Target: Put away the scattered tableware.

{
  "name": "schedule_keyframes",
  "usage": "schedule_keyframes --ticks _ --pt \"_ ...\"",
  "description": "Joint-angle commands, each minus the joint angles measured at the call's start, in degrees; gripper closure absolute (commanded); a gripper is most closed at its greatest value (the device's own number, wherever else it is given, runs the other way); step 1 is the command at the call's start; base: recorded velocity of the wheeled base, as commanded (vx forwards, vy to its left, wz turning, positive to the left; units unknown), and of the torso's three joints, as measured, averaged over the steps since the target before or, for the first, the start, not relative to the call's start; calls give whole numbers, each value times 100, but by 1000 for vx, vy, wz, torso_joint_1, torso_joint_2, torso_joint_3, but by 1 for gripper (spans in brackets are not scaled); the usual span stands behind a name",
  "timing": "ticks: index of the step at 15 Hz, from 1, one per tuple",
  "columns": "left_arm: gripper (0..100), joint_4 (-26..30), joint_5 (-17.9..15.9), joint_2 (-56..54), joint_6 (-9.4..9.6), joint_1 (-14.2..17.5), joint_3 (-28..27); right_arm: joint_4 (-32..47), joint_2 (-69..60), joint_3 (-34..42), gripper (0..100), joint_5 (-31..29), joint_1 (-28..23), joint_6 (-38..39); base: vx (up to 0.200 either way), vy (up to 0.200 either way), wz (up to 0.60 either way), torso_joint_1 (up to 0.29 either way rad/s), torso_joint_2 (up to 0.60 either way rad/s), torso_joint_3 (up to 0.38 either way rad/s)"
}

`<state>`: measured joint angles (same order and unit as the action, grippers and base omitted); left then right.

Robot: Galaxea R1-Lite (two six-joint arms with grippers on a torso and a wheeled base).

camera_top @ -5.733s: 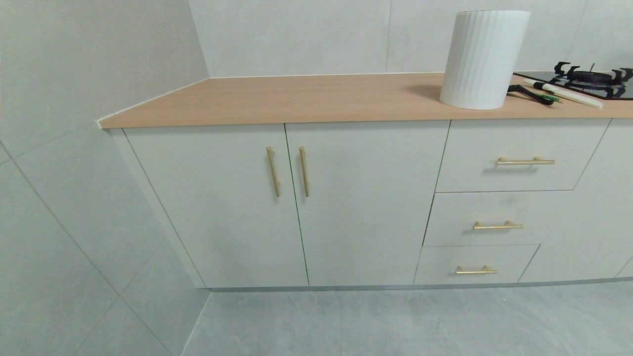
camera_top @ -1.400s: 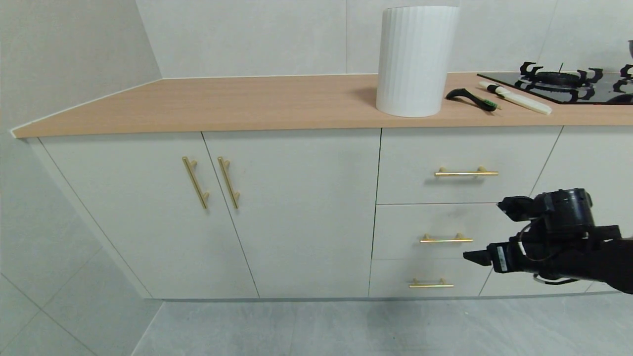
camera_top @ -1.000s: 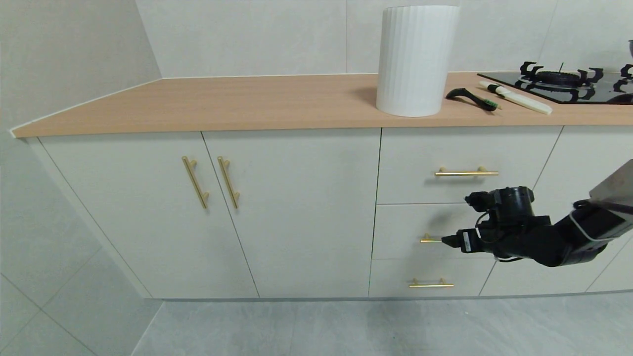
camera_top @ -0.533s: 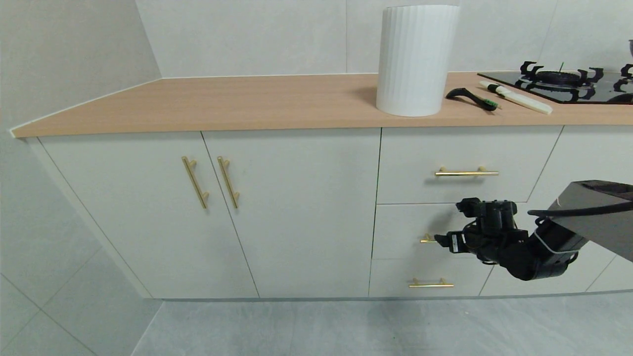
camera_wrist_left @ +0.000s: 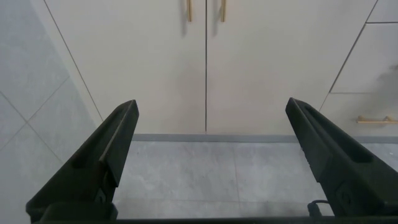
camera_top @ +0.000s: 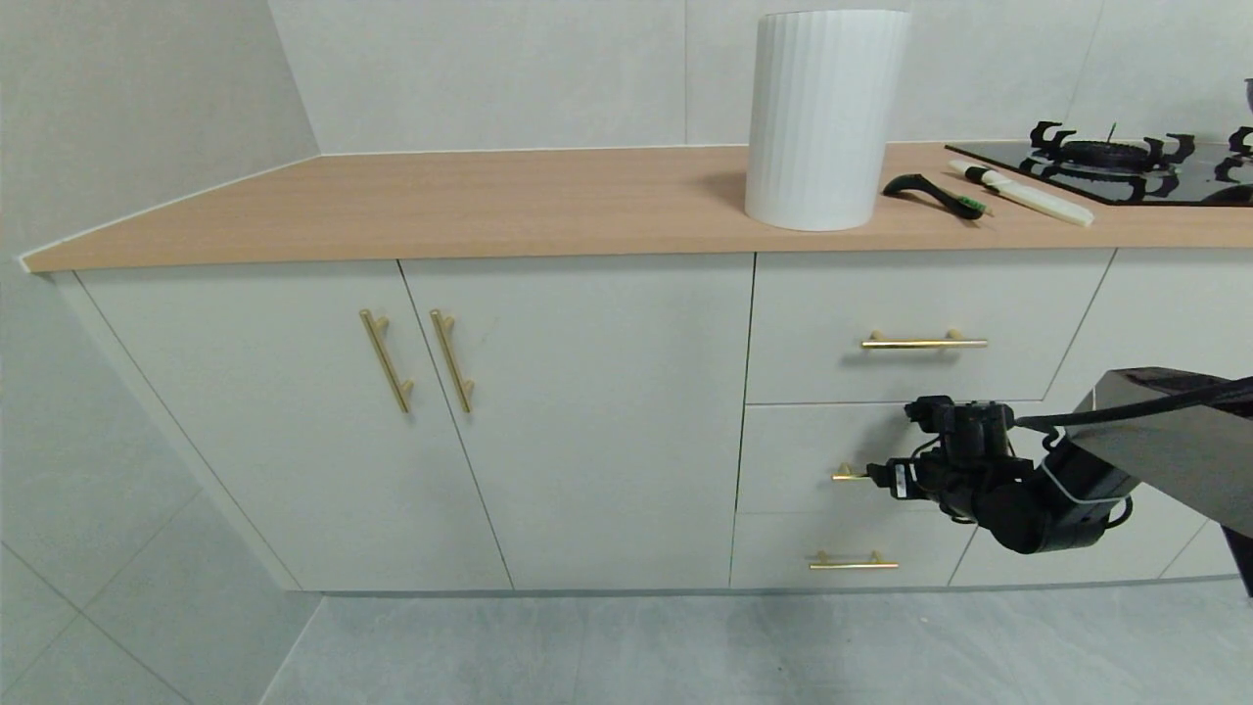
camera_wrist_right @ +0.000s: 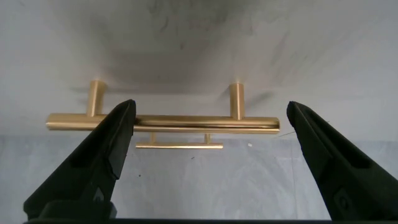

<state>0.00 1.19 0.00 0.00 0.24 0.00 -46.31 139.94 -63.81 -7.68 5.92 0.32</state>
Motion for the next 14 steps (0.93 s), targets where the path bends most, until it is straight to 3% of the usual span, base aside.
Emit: schedule_keyframes --ticks 1,14 --pt "0 0 4 0 0 2 0 -1 139 -97 0 -14 -39 -5 0 0 0 0 0 0" --pt "0 0 4 0 0 2 0 78 113 8 0 -32 -65 -76 0 0 0 0 0 0"
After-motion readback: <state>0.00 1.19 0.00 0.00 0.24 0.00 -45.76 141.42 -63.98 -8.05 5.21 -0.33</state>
